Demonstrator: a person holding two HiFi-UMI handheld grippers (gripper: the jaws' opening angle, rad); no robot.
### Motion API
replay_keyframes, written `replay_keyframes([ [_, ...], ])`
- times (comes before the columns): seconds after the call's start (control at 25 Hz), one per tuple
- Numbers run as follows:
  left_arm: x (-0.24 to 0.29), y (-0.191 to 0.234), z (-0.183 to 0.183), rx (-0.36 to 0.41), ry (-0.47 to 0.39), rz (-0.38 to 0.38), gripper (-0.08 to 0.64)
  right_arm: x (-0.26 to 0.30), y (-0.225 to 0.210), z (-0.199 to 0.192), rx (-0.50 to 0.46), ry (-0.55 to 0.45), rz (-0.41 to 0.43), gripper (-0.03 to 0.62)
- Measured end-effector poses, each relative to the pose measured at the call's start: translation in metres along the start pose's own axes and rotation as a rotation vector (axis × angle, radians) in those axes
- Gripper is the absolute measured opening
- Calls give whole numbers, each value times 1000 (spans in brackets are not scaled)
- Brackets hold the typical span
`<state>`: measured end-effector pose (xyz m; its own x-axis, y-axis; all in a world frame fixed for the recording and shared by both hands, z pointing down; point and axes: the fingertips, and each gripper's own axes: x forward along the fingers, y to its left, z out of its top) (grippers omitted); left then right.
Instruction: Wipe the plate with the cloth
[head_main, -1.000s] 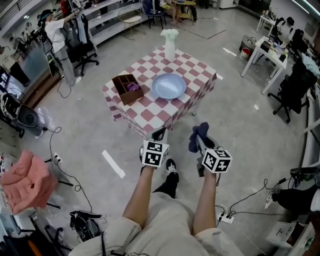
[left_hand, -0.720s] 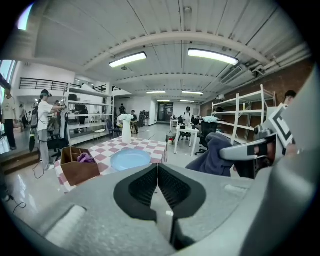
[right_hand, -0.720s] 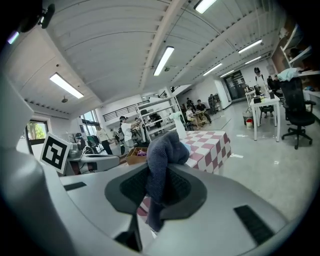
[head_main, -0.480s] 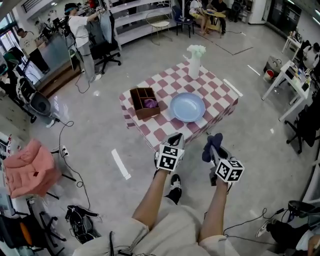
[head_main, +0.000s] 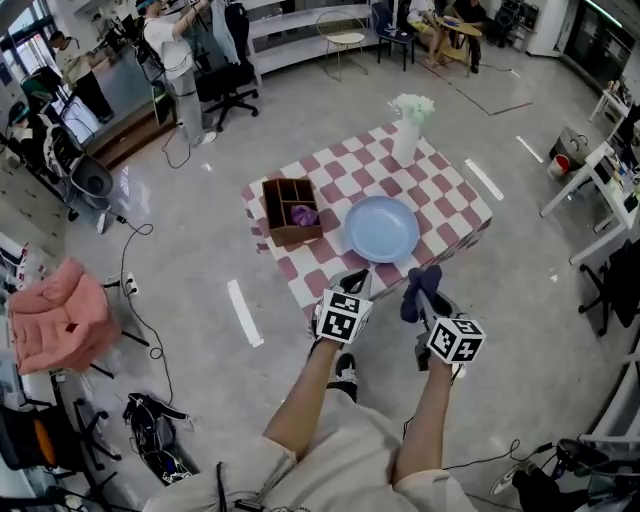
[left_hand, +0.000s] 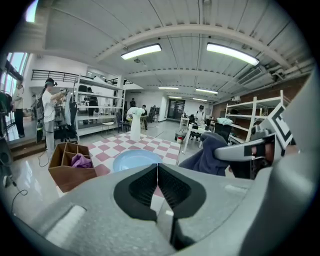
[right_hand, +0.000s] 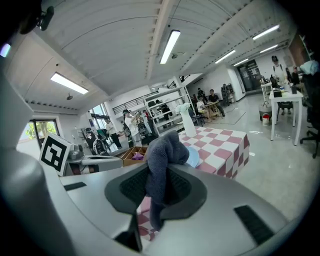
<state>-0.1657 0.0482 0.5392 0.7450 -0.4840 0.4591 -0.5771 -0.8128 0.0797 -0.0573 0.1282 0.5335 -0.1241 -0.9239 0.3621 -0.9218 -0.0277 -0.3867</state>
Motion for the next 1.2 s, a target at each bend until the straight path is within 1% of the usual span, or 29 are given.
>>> replay_keyframes([
  [0.12, 20, 5, 4, 14, 21, 1, 11, 19, -12, 5, 30, -6, 16, 74],
  [0.2, 33, 14, 6, -27, 31, 9, 11, 31, -14, 5, 31, 13, 33, 74],
  [0.32, 50, 10, 8, -88, 30, 2, 11, 35, -20, 9, 28, 31, 41, 74],
  [0.4, 60, 6, 10, -107, 27, 1, 11, 39, -31, 14, 38, 25, 38, 74],
  [0.48, 64, 7, 8, -102, 38, 14, 11, 45, -38, 18, 49, 25, 45, 74],
  [0.56, 65, 13, 1, -103, 59, 43, 11, 53, -42, 16, 49, 42, 63, 74],
  [0.76, 66, 34, -4, -155, 77, 139, 11, 79, -44, 23, 29, 93, 141, 74],
  [0.92, 69, 43, 9, -243, 41, 242, 11, 97, -46, 43, -35, 146, 241, 74],
  [1.0, 75, 40, 15, -287, 17, 272, 11, 106, -52, 52, -62, 169, 284, 74],
  [1.08, 86, 32, 19, -309, -1, 291, 11, 115, -61, 57, -86, 195, 322, 74],
  [1.2, 102, 26, 20, -323, 0, 346, 11, 125, -72, 64, -121, 227, 387, 74],
])
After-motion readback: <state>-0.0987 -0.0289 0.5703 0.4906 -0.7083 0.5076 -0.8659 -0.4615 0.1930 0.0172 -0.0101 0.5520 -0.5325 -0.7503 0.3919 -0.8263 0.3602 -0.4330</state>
